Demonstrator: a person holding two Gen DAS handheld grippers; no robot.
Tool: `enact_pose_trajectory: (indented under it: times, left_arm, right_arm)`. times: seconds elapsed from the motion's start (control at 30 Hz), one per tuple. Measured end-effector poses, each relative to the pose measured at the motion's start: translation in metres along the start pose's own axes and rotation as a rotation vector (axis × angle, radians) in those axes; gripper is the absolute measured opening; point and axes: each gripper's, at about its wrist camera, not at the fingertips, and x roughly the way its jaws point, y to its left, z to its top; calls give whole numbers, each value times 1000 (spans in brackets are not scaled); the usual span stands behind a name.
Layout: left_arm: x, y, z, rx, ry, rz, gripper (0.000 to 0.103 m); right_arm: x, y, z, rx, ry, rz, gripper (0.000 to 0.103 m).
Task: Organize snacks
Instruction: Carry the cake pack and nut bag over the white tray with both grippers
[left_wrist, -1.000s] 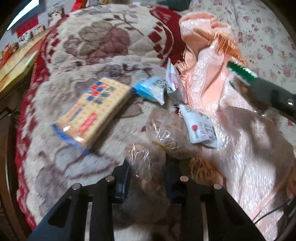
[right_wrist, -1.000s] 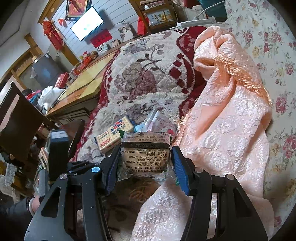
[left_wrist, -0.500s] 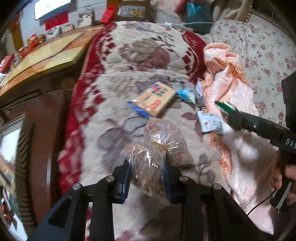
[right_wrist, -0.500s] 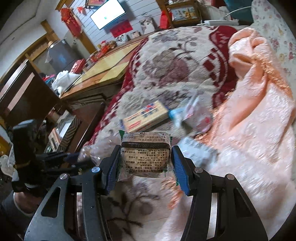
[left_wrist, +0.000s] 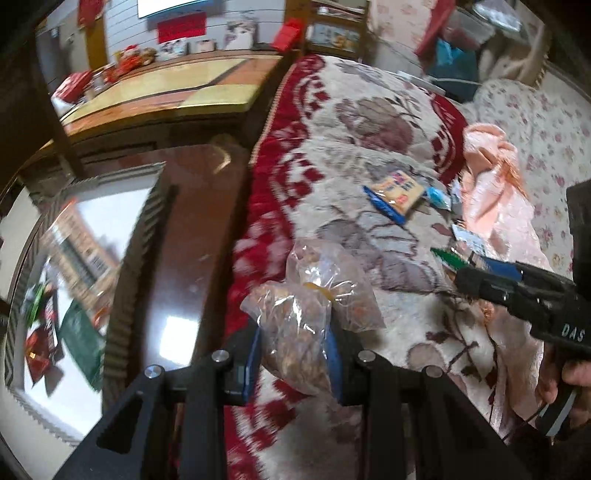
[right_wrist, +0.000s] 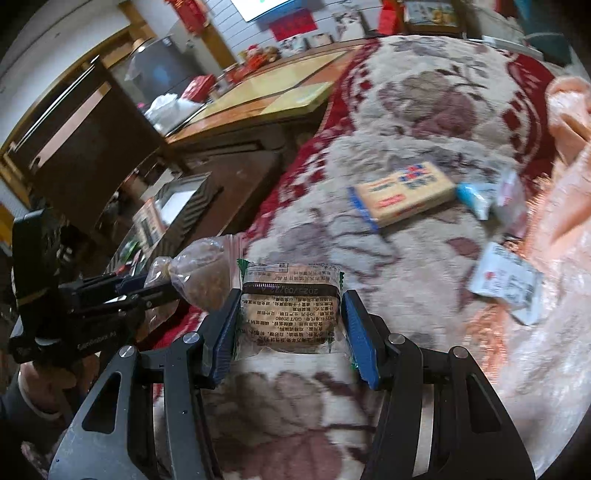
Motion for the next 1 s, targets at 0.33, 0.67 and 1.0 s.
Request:
enact_pose_trajectory:
  times: [0.33, 0.67, 1.0]
  left_arm:
    - [-20, 27, -9, -58, -39, 13, 33]
    - [-43, 63, -17, -137, -83, 31, 33]
    - [-64, 108, -25, -232, -123, 77, 33]
  right_arm:
    - [16, 52, -2, -94, 52, 24, 54]
    - [28, 94, -5, -167, 88, 48, 54]
    - [39, 132, -2, -238, 110, 68, 54]
